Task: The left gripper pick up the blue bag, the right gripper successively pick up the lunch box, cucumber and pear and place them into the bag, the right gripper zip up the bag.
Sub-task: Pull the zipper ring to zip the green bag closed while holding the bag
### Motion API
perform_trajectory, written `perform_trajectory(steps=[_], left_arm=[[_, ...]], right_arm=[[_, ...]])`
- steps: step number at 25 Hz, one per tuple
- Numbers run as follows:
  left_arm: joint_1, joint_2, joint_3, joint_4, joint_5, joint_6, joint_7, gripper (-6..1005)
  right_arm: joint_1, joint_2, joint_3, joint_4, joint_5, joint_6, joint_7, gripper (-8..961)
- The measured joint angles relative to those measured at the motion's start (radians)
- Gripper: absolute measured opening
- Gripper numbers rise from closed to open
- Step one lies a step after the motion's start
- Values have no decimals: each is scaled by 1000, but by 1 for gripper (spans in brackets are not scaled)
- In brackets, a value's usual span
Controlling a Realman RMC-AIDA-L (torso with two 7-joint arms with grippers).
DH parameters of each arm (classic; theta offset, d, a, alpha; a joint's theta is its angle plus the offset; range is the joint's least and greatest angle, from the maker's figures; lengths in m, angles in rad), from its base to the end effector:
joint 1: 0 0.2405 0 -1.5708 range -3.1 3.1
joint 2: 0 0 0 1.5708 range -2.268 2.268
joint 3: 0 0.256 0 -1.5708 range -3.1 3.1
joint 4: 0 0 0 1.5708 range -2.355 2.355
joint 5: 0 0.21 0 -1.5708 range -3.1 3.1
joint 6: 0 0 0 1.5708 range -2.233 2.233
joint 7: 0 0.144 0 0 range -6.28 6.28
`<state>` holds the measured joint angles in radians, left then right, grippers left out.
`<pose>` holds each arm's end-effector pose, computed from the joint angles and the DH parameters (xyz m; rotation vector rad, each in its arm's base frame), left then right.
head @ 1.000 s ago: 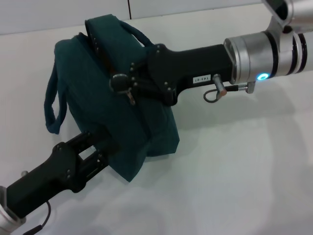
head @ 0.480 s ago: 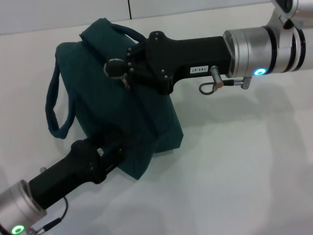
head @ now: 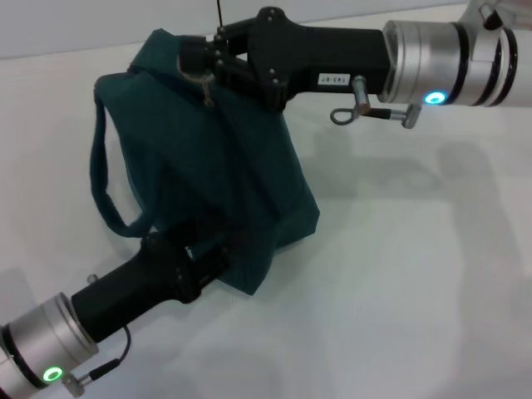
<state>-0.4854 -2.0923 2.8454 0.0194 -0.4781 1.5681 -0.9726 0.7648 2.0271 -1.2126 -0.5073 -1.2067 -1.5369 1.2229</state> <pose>-0.2611 0.2529 -0.0832 -2.4794 -0.9155 -1.2564 0.1185 0.3727 -0.0102 -2.7291 0.1359 1.3153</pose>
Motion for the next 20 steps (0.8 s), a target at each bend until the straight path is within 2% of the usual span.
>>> perform_trajectory(steps=[10, 20], left_arm=[[-26, 6, 0, -3, 91, -13, 3, 513], [-45, 12, 0, -135, 176, 129, -80, 513]], right_arm=[[18, 1, -31, 3, 10, 80, -14, 11], [18, 1, -35, 4, 46, 153, -55, 11]])
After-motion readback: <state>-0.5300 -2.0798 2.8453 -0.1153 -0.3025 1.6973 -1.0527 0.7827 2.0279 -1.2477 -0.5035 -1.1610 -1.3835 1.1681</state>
